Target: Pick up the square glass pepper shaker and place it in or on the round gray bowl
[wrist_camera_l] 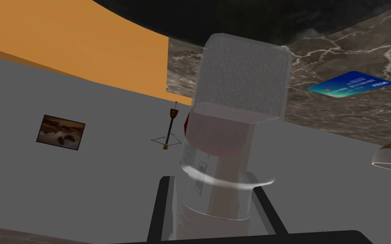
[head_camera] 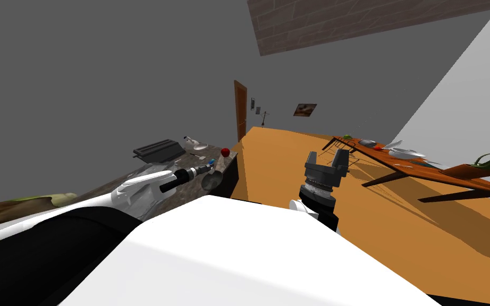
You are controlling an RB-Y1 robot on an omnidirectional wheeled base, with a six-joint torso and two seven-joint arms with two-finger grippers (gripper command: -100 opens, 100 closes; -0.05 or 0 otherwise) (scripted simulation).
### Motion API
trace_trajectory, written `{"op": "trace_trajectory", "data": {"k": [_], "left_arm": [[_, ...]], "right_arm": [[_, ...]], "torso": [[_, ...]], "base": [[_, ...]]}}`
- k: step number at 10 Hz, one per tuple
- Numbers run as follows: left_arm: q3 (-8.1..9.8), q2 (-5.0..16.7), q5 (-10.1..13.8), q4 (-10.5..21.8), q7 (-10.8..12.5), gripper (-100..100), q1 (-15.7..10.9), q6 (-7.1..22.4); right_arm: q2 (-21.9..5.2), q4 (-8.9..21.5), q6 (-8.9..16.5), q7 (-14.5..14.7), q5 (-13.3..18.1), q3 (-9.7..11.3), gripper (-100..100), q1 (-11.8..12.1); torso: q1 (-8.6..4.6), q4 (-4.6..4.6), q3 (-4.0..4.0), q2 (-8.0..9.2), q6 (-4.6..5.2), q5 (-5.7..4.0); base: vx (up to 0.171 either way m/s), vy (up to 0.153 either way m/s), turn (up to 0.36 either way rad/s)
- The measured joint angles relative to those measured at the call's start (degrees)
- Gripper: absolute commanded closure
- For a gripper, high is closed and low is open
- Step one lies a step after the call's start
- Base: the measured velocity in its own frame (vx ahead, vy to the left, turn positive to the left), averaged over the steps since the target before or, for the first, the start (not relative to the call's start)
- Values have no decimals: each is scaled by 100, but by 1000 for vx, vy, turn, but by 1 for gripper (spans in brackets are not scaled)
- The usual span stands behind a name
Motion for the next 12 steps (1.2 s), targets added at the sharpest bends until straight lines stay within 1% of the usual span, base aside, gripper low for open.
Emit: {"op": "trace_trajectory", "data": {"k": [4, 5, 6, 7, 10, 12], "left_arm": [[-1, -1, 0, 1, 0, -100, 1, -2], [-1, -1, 0, 1, 0, 0, 1, -2], [-1, -1, 0, 1, 0, -100, 1, -2], [47, 129, 72, -32, 53, -100, -19, 27], [329, 522, 287, -175, 267, -100, 70, 98], [416, 751, 415, -234, 387, -100, 36, 155]], "right_arm": [[0, 0, 0, 0, 0, 0, 0, 0], [0, 0, 0, 0, 0, 0, 0, 0], [0, 0, 0, 0, 0, 0, 0, 0], [0, 0, 0, 0, 0, 0, 0, 0], [0, 0, 0, 0, 0, 0, 0, 0], [0, 0, 0, 0, 0, 0, 0, 0]], "torso": [[5, -4, -9, -15, 1, 2], [6, -4, -10, -16, 1, 2], [6, -4, -10, -16, 1, 2], [5, -4, -9, -15, 2, 1], [6, -2, -6, -10, 2, 1], [6, -3, -7, -11, 2, 1]], "base": [[0, 0, 0], [0, 0, 0], [-11, 0, 27], [-19, 1, 27], [-20, 3, 24], [-15, 2, 19]]}}
